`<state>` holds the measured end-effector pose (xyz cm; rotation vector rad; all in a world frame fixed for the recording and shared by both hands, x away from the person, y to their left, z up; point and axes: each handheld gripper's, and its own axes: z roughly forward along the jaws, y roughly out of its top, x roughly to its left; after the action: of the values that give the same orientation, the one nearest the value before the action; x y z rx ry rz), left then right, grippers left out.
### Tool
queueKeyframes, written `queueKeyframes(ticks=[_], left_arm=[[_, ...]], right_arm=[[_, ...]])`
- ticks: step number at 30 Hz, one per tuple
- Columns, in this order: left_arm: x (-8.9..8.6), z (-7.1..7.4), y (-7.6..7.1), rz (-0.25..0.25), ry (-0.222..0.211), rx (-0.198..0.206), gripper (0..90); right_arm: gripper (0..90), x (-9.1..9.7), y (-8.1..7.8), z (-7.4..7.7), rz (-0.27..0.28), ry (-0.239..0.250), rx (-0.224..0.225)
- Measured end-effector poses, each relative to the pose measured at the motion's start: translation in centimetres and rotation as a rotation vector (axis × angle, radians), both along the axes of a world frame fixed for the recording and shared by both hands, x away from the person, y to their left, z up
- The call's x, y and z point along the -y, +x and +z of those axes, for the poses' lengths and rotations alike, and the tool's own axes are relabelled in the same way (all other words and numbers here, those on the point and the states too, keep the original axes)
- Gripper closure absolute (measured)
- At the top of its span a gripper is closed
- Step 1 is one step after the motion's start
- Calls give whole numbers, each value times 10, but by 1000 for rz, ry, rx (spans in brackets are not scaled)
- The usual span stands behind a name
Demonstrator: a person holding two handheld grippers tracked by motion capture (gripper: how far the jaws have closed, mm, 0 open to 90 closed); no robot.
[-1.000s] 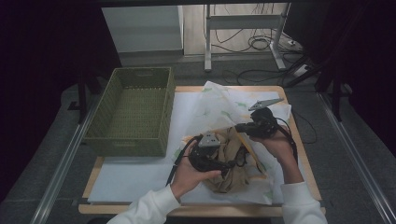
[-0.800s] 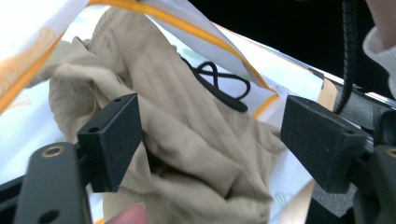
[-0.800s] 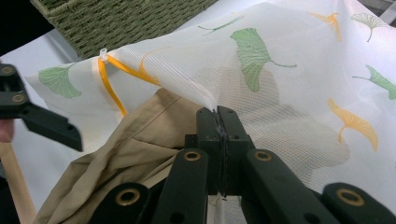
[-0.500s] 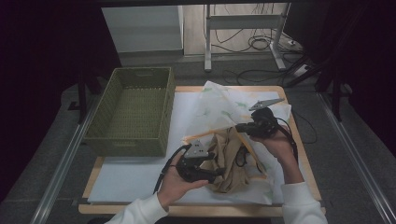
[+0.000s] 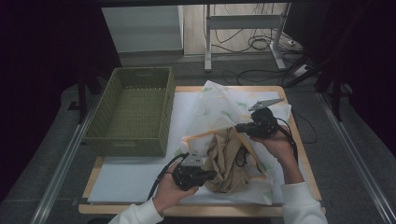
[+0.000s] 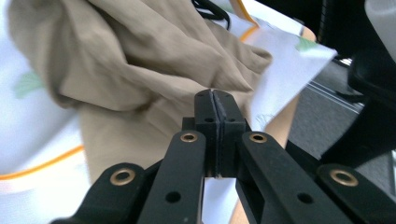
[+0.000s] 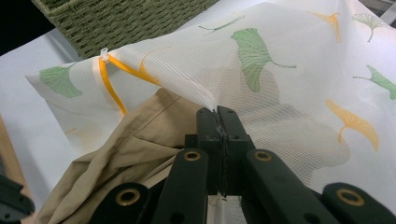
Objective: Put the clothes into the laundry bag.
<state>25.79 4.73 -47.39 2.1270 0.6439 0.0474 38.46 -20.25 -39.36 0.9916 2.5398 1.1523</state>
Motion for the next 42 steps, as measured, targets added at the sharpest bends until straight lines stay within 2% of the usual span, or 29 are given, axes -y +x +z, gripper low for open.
queueKeyframes(ticks=[9, 13, 15, 18, 21, 25, 30, 31, 36, 37, 42], left_arm=[[28, -25, -5, -73, 73, -29, 895], [38, -34, 0, -80, 101, -44, 895], [43, -38, 4, -89, 140, -33, 895], [49, -43, 11, -86, 156, -43, 897], [52, -46, 17, -86, 183, -33, 897], [54, -46, 21, -73, 178, -40, 897], [60, -44, 31, -23, 210, -3, 897], [62, -44, 32, -4, 200, 2, 897], [63, -43, 42, 38, 194, -4, 897], [63, -43, 45, 41, 204, -2, 897], [63, -41, 56, 88, 189, -1, 898]], right_arm=[[888, 0, 0, 0, 3, -1, 1], [888, -1, 0, -1, 3, 0, -1], [888, -1, 0, -1, 4, -1, -1], [888, -2, 0, -1, 2, -2, -2], [888, -2, 0, -1, 1, -2, -4], [888, -2, 0, -2, 2, -3, -4], [888, -5, -3, 1, 15, -5, 6], [888, -5, -3, 1, 15, -6, 6], [888, -5, -2, 0, 15, -7, 0], [888, -4, -2, 0, 15, -7, -1], [888, -4, -2, 0, 16, -5, 0]])
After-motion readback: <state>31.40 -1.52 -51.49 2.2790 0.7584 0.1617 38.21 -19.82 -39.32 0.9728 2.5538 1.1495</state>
